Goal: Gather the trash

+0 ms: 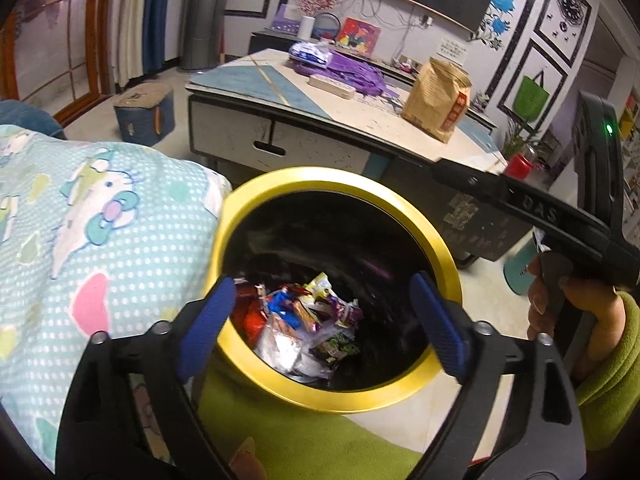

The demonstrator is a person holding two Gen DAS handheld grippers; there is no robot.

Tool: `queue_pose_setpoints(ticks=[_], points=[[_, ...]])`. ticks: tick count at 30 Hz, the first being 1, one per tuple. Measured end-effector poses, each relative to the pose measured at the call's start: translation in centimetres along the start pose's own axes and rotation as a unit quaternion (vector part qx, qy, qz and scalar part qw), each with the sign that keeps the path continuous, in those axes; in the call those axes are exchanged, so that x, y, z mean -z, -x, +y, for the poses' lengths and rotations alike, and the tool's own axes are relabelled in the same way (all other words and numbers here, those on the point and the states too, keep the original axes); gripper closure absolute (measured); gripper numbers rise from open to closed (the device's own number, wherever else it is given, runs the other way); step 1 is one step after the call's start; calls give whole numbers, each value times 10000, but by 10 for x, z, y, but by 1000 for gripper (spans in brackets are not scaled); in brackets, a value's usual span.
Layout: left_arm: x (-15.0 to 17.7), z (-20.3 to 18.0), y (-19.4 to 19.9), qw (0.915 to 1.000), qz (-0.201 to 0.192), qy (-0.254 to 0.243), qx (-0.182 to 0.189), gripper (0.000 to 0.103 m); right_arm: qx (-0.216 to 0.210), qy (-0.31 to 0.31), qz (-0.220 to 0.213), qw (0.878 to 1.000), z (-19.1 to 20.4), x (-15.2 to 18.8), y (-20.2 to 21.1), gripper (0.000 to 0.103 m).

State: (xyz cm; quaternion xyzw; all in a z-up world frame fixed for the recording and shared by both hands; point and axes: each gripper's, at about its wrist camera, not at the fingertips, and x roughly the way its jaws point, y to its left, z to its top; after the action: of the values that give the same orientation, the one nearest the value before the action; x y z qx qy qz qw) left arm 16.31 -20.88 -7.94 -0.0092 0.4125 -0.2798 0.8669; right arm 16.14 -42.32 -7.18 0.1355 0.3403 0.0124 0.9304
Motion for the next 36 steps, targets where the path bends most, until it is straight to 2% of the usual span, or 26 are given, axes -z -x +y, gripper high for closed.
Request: queue_pose_setpoints(ticks=[2,8,10,14,23,28,36], points=[[-1,3,4,10000,-40,44,-41,11,36,29,-12,10000,0,0,3,30],[-3,12,21,9993,-190,175,-262,11,69,247,-41,9997,10,-1,12,18],[-4,18,29,9987,-262,240,-363,11,43,361,-45,9993,17,-2,15,17],[-4,34,51,9959,-424,403,-687,11,-40,653,-125,9978,40,-3,24,7],[5,70,118,9814,-1013,705,-1471,11,-553,1197,-394,9905,108,7,52,6],[22,79,153,9708,-1300,644,-1913,11,-798,1448,-784,9831,136,22,73,6],[54,77,193,9588,-1733,427,-2212,11,-804,1508,-1681,9708,161,50,110,6]])
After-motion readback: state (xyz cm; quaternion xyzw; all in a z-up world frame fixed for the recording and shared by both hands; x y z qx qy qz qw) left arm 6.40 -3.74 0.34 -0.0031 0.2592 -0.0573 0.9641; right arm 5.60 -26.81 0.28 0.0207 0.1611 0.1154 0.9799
